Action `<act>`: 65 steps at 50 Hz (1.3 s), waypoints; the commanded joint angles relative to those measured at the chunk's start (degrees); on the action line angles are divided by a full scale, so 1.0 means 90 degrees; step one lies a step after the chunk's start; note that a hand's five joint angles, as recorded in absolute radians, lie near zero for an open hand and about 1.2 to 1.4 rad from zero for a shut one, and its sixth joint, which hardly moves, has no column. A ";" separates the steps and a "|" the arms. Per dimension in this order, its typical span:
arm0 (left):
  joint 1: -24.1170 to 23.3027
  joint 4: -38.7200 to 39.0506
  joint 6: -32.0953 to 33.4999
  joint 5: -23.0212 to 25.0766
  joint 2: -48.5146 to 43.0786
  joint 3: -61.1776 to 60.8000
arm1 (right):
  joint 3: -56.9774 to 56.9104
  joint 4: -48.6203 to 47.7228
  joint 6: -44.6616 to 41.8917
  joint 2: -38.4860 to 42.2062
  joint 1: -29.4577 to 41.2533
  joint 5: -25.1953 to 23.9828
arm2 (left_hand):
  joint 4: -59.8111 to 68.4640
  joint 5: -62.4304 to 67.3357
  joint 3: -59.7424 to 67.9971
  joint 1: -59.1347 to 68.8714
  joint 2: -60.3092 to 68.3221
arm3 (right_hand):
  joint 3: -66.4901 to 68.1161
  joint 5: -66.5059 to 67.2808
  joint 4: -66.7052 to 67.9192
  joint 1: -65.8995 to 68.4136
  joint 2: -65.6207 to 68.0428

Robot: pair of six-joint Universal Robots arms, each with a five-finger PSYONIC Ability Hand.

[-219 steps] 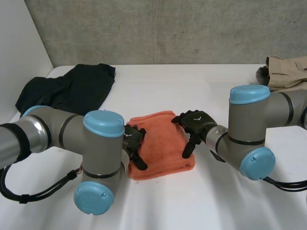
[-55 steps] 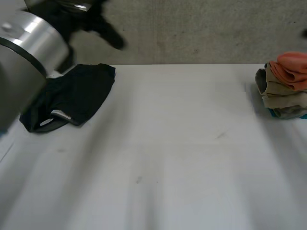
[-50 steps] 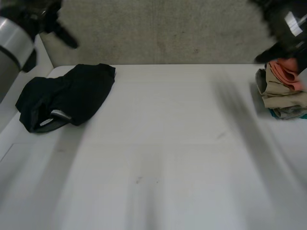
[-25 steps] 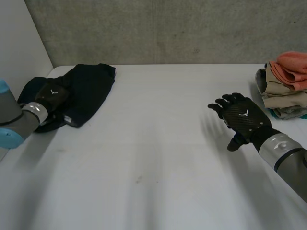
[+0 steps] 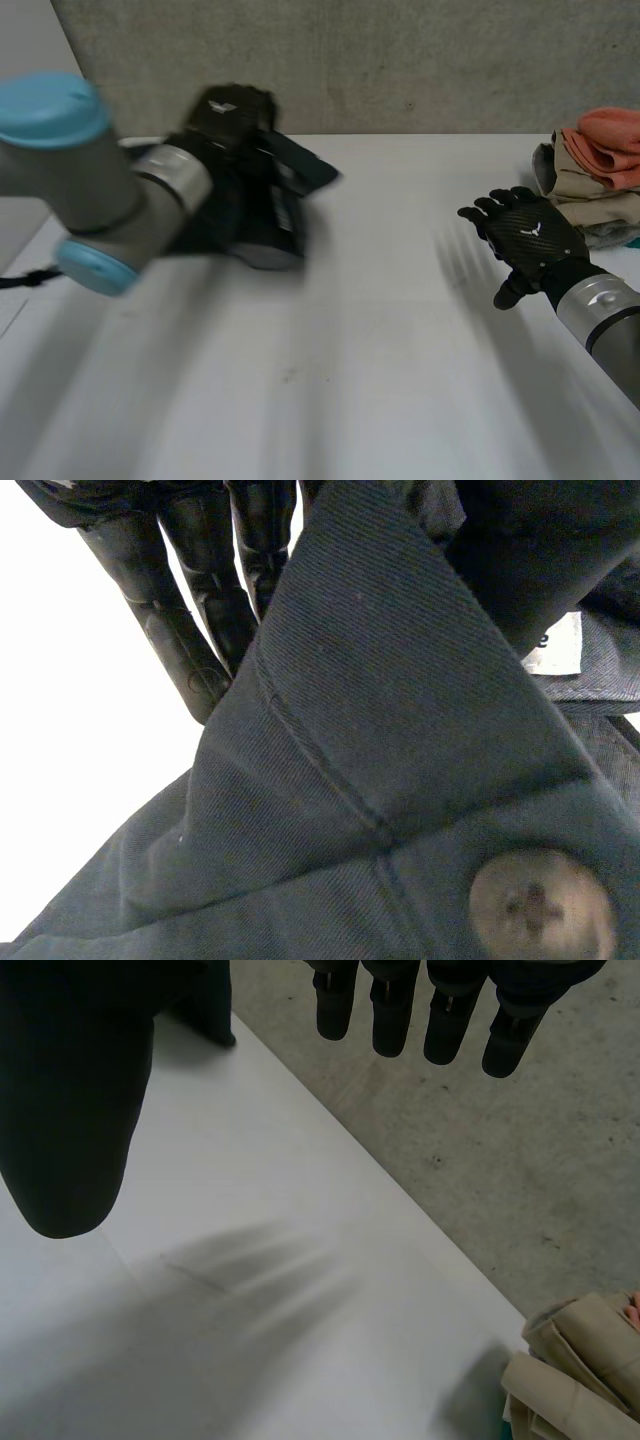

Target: Fold the laundry.

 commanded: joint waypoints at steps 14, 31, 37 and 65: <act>-0.2248 -0.0002 0.0087 -0.0989 -0.1481 0.0971 | -0.0019 0.0056 0.0221 -0.0010 -0.0258 0.0263 | -0.6182 -0.5430 -0.5961 -0.5186 -0.6033 | -0.0223 -0.0315 -0.0233 -0.0322 -0.0216; 0.0496 -0.0178 0.0975 -0.0198 0.0426 -0.0944 | -0.1093 0.1550 0.1696 0.0155 0.0542 0.0234 | -0.6201 -0.5449 -0.5980 -0.5205 -0.6052 | -0.0223 -0.0315 -0.0233 -0.0322 -0.0216; 0.1004 -0.0276 0.1434 0.0075 -0.0452 -0.0954 | -0.1629 0.1326 0.1764 0.0994 0.1099 0.0477 | -0.6163 -0.5411 -0.5943 -0.5168 -0.6014 | -0.0223 -0.0315 -0.0233 -0.0322 -0.0216; 0.0458 -0.0803 0.1153 0.0076 0.2484 -0.2583 | -0.3278 0.1527 0.0613 0.0411 0.1209 0.1348 | 0.1161 0.1913 0.1381 0.2157 0.1310 | 0.7555 0.7462 0.7545 0.7456 0.7561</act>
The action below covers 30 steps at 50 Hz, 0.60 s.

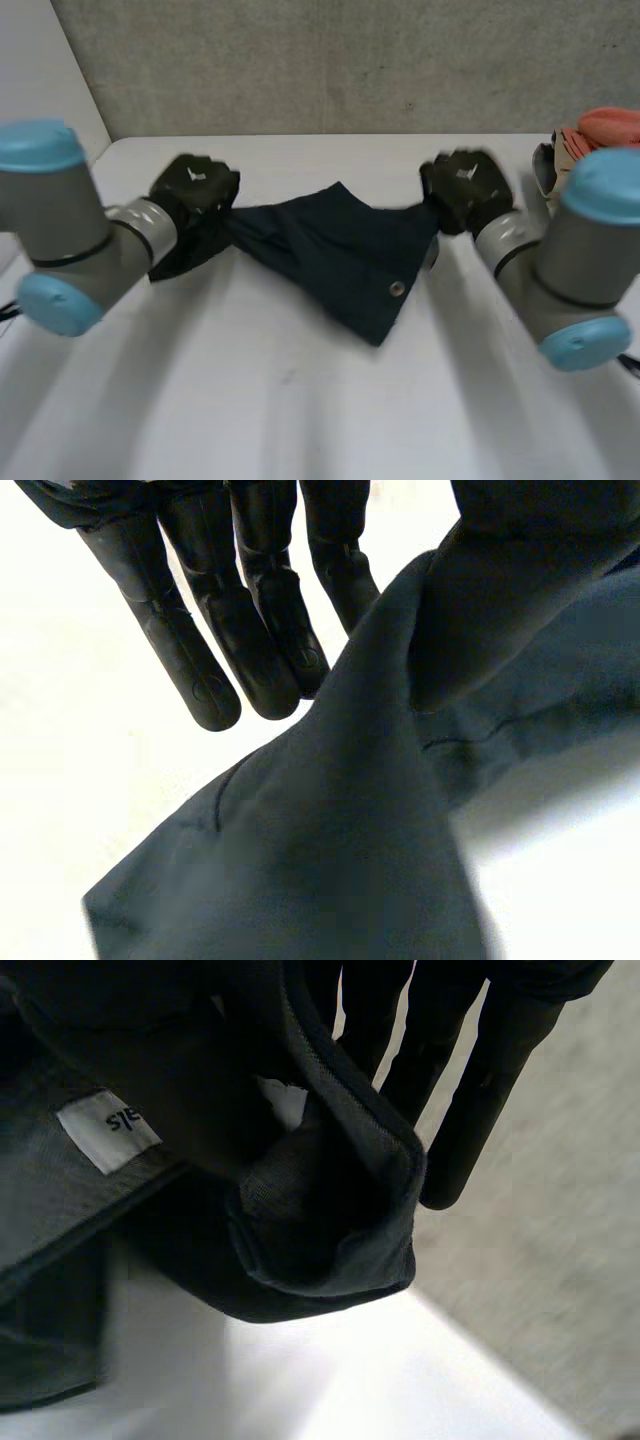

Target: Fold the laundry.

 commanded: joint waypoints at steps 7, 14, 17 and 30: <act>-0.0264 -0.0125 -0.1994 0.0073 0.3011 -0.2014 | -0.1610 0.1791 -0.0612 -0.0548 -0.0909 -0.0624 | 0.1284 0.1607 0.1333 0.1513 0.1294 | 0.1549 0.1463 0.1286 0.1887 0.1473; -0.0557 0.0226 -0.2122 0.0053 0.1774 -0.1879 | -0.2840 0.1528 -0.0583 0.1200 -0.0821 -0.0624 | 0.1284 0.1607 0.1333 0.1513 0.1294 | 0.1549 0.1463 0.1286 0.1887 0.1473; -0.0615 0.0470 -0.2044 -0.0035 0.0780 -0.1266 | -0.3270 0.1001 -0.0641 0.2020 -0.0763 -0.0555 | 0.1284 0.1607 0.1333 0.1513 0.1294 | 0.1549 0.1463 0.1286 0.1887 0.1473; -0.0772 0.0324 -0.1136 -0.0648 -0.0837 0.0778 | -0.3428 -0.0925 -0.0974 0.3010 -0.0460 0.0098 | -0.5891 -0.5568 -0.5842 -0.5662 -0.5881 | -0.6229 -0.6315 -0.6492 -0.5891 -0.6304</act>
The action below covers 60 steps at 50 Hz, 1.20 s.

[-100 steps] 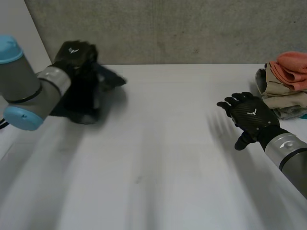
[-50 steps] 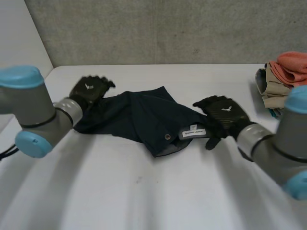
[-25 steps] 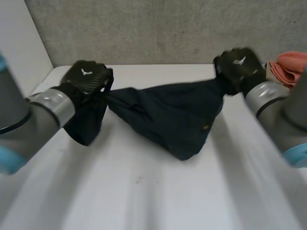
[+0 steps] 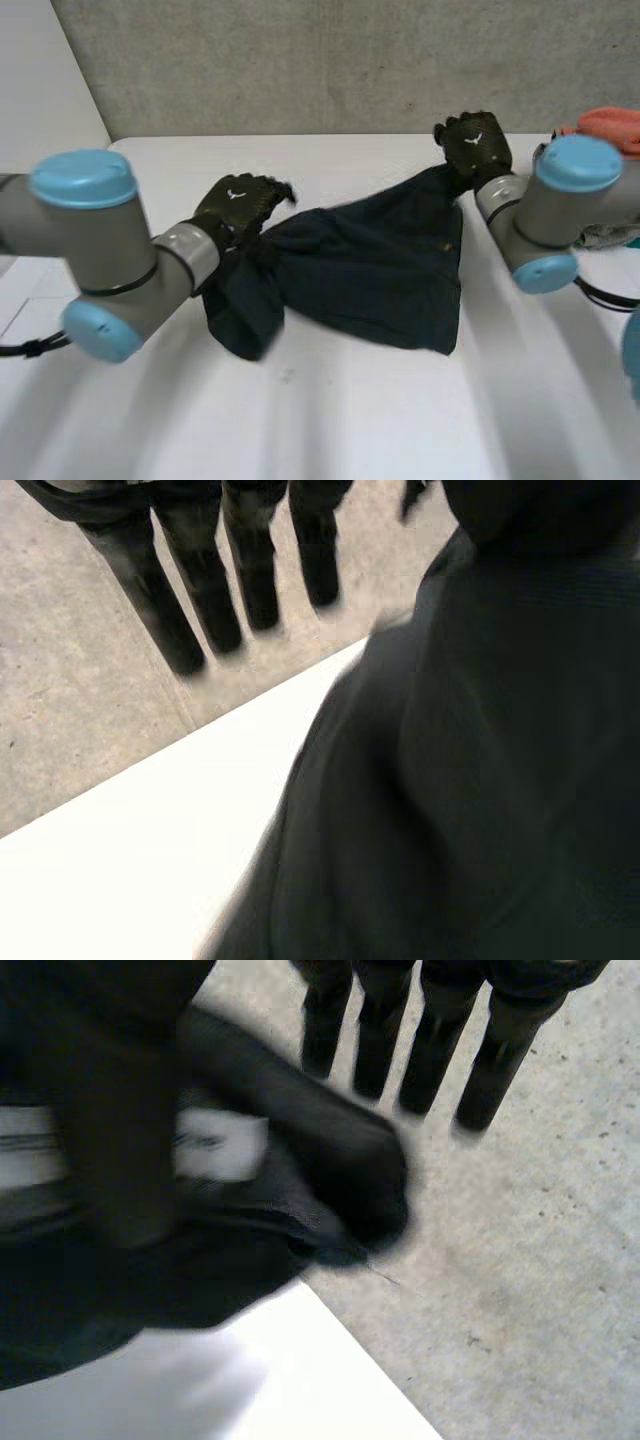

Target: Fold the laundry.

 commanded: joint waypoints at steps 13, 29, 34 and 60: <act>-0.0485 -0.0127 0.0468 -0.1699 0.2610 -0.1919 | 0.3193 0.1884 -0.0108 -0.3638 0.0025 0.0640 | -0.0812 -0.0800 -0.0878 -0.0323 -0.0765 | -0.1805 -0.1825 -0.2083 -0.1652 -0.1644; -0.1288 0.0742 0.0058 -0.1943 0.1431 -0.3281 | 0.5840 0.1556 0.1484 -0.4030 0.0132 -0.0415 | 0.0105 0.0116 0.0039 0.0594 0.0152 | -0.1030 -0.1049 -0.1307 -0.0876 -0.0869; -0.1083 0.1532 0.0106 -0.2597 0.1196 -0.3183 | 0.5675 0.0959 0.1475 -0.3317 0.0376 -0.0366 | 0.0048 0.0060 -0.0017 0.0538 0.0096 | -0.0900 -0.0919 -0.1177 -0.0746 -0.0738; -0.0136 0.2422 0.1161 -0.2325 0.0308 -0.2802 | 0.4991 0.0196 0.0869 -0.3335 0.0591 0.0220 | 0.0964 0.0976 0.0899 0.1454 0.1011 | 0.5972 0.5953 0.5695 0.6126 0.6134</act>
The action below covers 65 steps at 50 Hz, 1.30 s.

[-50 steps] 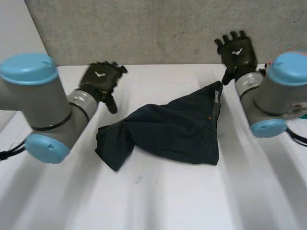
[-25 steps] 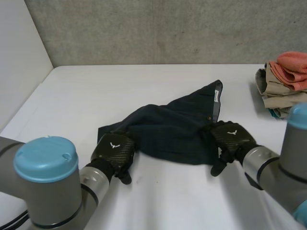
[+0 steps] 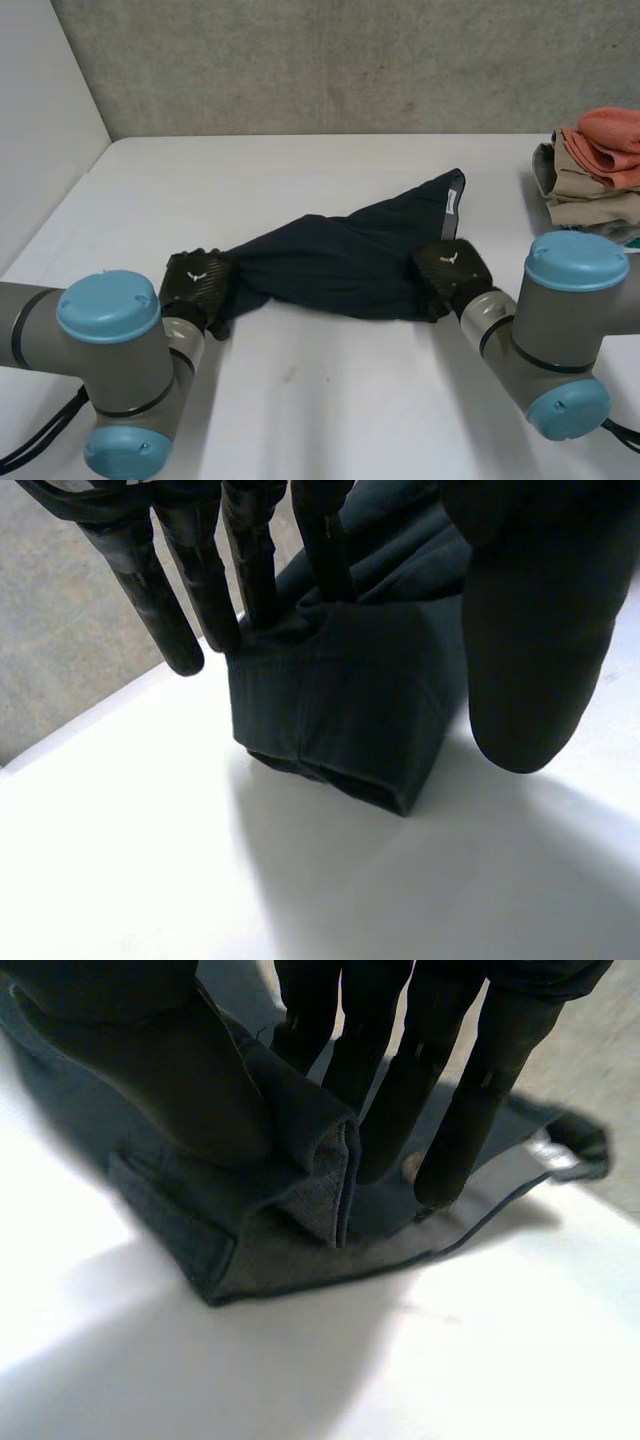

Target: Fold the laundry.

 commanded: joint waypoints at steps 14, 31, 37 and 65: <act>0.0699 0.0554 0.0941 0.2202 -0.0026 0.0059 | 0.0242 0.0888 -0.0460 -0.1478 -0.0069 -0.0020 | 0.6173 0.6129 0.6171 0.6101 0.6166 | 0.1383 0.1350 0.1285 0.2135 0.1402; 0.0748 -0.1691 -0.0064 0.2378 0.4192 0.0088 | -0.1846 0.2821 -0.2023 -0.2885 -0.0538 0.0009 | 0.6173 0.6129 0.6171 0.6101 0.6166 | 0.1383 0.1350 0.1285 0.2135 0.1402; 0.0758 -0.2278 -0.0202 0.2720 0.4262 0.0293 | -0.2365 0.2958 -0.2042 -0.2797 -0.0645 0.0058 | 0.6173 0.6129 0.6171 0.6101 0.6166 | 0.1383 0.1350 0.1285 0.2135 0.1402; 0.0934 0.1861 -0.0123 0.2555 0.0803 0.4992 | -0.4738 -0.3321 -0.0529 -0.0160 -0.0391 0.0264 | 0.6173 0.6129 0.6171 0.6101 0.6166 | 0.1383 0.1350 0.1285 0.2135 0.1402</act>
